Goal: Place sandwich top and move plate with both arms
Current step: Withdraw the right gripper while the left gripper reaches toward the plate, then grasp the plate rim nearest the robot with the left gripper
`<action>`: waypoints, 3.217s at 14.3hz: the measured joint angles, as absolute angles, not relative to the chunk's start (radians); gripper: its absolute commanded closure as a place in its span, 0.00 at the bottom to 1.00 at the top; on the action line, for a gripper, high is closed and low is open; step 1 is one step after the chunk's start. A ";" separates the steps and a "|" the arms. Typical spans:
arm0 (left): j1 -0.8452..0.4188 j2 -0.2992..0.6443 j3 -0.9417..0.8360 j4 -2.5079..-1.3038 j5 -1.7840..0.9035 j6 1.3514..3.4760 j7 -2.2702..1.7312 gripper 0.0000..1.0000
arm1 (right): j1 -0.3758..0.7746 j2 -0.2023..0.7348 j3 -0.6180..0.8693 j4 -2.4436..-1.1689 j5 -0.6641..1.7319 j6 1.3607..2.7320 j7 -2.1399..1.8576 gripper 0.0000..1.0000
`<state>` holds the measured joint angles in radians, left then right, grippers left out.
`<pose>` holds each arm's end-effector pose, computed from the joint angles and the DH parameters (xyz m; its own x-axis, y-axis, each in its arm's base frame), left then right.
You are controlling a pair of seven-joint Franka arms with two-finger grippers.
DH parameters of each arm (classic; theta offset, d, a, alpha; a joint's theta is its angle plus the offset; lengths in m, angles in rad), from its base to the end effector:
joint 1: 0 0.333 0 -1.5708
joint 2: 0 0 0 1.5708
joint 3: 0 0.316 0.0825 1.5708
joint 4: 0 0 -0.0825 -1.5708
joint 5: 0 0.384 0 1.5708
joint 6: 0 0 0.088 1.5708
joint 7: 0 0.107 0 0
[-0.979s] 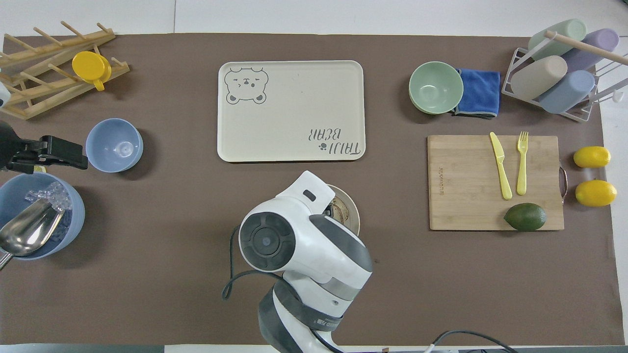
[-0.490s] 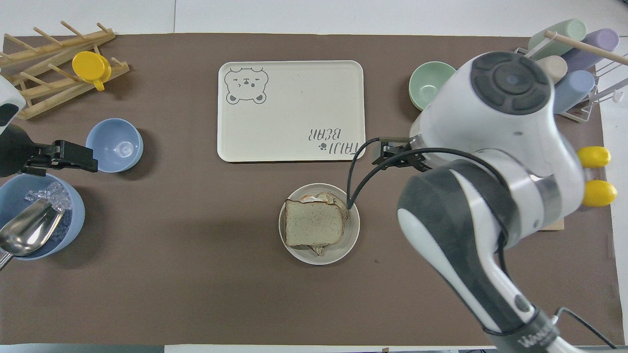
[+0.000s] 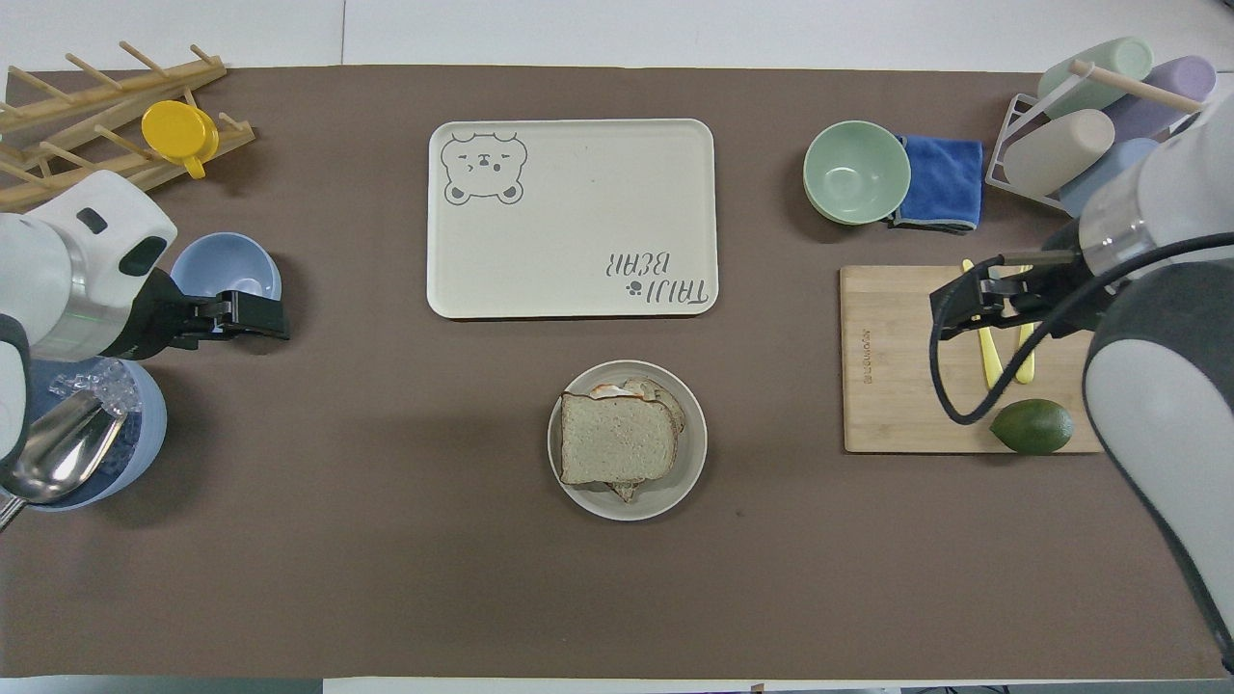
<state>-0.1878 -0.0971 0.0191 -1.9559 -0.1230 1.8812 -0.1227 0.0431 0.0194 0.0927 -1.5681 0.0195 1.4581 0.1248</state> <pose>0.5246 -0.0984 0.5211 0.9999 -0.0094 0.0053 -0.0100 -0.9926 0.1210 0.5421 0.0759 0.6060 0.9914 0.0123 -0.1306 0.0117 -0.9999 -0.0051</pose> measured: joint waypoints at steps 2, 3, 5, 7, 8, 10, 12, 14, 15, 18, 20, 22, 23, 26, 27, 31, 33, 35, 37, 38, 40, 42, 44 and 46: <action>-0.233 -0.090 0.017 -2.014 -0.132 1.968 -0.147 0.00 | 0.078 -0.010 0.031 -1.567 -0.011 1.379 0.061 0.00; -0.257 -0.081 0.017 -2.037 -0.136 2.001 -0.162 0.00 | 0.085 -0.021 0.025 -1.567 -0.044 1.350 0.051 0.00; -0.293 -0.052 0.015 -2.057 -0.138 2.044 -0.182 0.00 | 0.098 -0.029 0.026 -1.564 -0.084 1.317 0.050 0.00; -0.313 -0.017 0.014 -2.067 -0.143 2.089 -0.188 0.00 | 0.109 -0.027 0.027 -1.521 -0.115 1.255 0.050 0.00; -0.324 -0.003 0.015 -2.077 -0.144 2.114 -0.189 0.00 | 0.111 -0.028 0.027 -1.496 -0.119 1.260 0.050 0.00; -0.356 0.014 0.014 -2.113 -0.153 2.179 -0.200 0.00 | 0.111 -0.028 0.013 -1.503 -0.086 1.319 0.046 0.00; -0.402 0.022 0.013 -2.164 -0.163 2.257 -0.223 0.00 | 0.109 -0.020 -0.017 -1.552 -0.054 1.365 0.021 0.00; -0.442 0.025 0.013 -2.196 -0.183 2.309 -0.248 0.00 | 0.107 -0.014 -0.032 -1.572 -0.049 1.380 0.009 0.00; -0.455 0.028 0.013 -2.201 -0.185 2.325 -0.258 0.00 | 0.107 -0.015 -0.034 -1.573 -0.048 1.380 0.009 0.00; -0.464 0.030 0.014 -2.203 -0.186 2.336 -0.267 0.00 | 0.107 -0.022 -0.041 -1.573 -0.043 1.379 0.009 0.00; -0.464 0.030 0.017 -2.203 -0.187 2.338 -0.267 0.00 | 0.107 -0.023 -0.052 -1.573 -0.040 1.375 0.008 0.00; -0.465 0.031 0.016 -2.204 -0.187 2.340 -0.267 0.00 | 0.107 -0.025 -0.054 -1.573 -0.039 1.371 0.007 0.00; -0.470 0.038 0.015 -2.205 -0.187 2.346 -0.269 0.00 | 0.107 -0.026 -0.054 -1.573 -0.039 1.371 0.007 0.00; -0.520 0.079 0.014 -2.208 -0.187 2.389 -0.310 0.00 | 0.072 -0.027 -0.048 -1.573 -0.039 1.371 0.007 0.00; -0.540 0.098 0.014 -2.211 -0.187 2.408 -0.325 0.01 | 0.057 -0.027 -0.047 -1.573 -0.039 1.371 0.005 0.00; -0.594 0.132 0.013 -2.248 -0.188 2.457 -0.348 0.02 | 0.045 -0.028 -0.045 -1.574 -0.036 1.370 0.002 0.00; -0.608 0.132 0.013 -2.261 -0.199 2.459 -0.348 0.03 | 0.046 -0.029 -0.044 -1.568 -0.032 1.370 0.002 0.00; -0.621 0.132 0.013 -2.264 -0.219 2.460 -0.348 0.03 | 0.046 -0.031 -0.047 -1.562 -0.030 1.370 0.002 0.00; -0.633 0.132 0.012 -2.266 -0.224 2.460 -0.348 0.05 | 0.046 -0.031 -0.058 -1.560 -0.019 1.370 0.002 0.00; -0.640 0.132 0.012 -2.267 -0.224 2.460 -0.348 0.05 | 0.046 -0.031 -0.061 -1.561 -0.018 1.371 0.002 0.00; -0.652 0.132 0.012 -2.269 -0.225 2.460 -0.348 0.07 | 0.046 -0.030 -0.062 -1.570 -0.018 1.372 0.002 0.00; -0.655 0.132 0.012 -2.270 -0.225 2.460 -0.349 0.17 | 0.046 -0.022 -0.062 -1.577 -0.018 1.372 0.002 0.00; -0.659 0.132 0.012 -2.270 -0.225 2.460 -0.349 0.27 | 0.045 -0.014 -0.062 -1.585 -0.018 1.372 0.002 0.00; -0.661 0.132 0.012 -2.270 -0.225 2.460 -0.349 0.35 | 0.044 -0.012 -0.064 -1.592 -0.018 1.372 0.002 0.00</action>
<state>-0.6610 0.1318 0.0123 -2.2699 -0.2255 2.4596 -0.3486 0.0439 -0.0120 -0.0639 -1.5922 -0.0183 1.3723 0.0024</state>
